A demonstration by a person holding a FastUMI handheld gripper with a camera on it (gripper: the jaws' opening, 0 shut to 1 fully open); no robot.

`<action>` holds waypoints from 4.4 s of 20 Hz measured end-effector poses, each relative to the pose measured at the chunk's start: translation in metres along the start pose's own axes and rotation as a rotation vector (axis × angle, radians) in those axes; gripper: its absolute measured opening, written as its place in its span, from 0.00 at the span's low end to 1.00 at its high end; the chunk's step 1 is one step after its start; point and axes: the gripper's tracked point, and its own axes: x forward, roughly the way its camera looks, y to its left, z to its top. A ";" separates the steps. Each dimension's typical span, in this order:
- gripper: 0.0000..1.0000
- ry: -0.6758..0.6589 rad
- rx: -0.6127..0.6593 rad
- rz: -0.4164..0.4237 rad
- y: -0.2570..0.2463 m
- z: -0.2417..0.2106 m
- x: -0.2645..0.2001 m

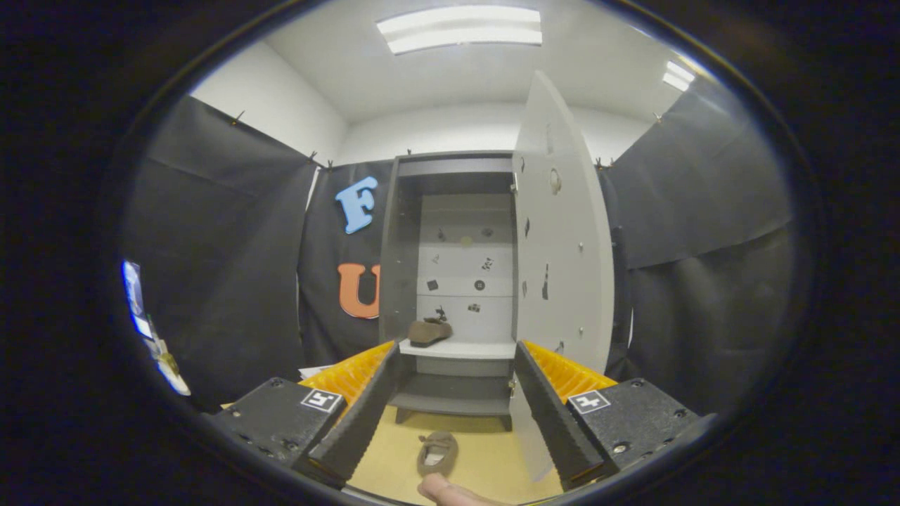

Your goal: Open the shoe cabinet door, grab the shoes and put them into the shoe cabinet, then close the shoe cabinet door.

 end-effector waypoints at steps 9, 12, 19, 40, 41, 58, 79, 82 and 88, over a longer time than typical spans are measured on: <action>1.00 0.112 0.017 -0.024 0.025 -0.107 0.074; 1.00 0.182 0.023 0.006 0.029 -0.146 0.087; 1.00 0.198 0.082 0.001 0.033 -0.206 0.110; 0.34 0.600 0.121 -0.014 0.079 -0.439 0.202; 0.16 0.609 0.150 0.000 0.083 -0.440 0.203; 0.08 0.435 0.088 0.072 0.084 -0.334 0.178; 0.08 0.116 -0.044 0.149 0.064 -0.004 0.184; 0.08 0.075 -0.080 0.107 0.053 0.041 0.204; 0.08 0.133 -0.061 0.039 0.041 0.084 0.261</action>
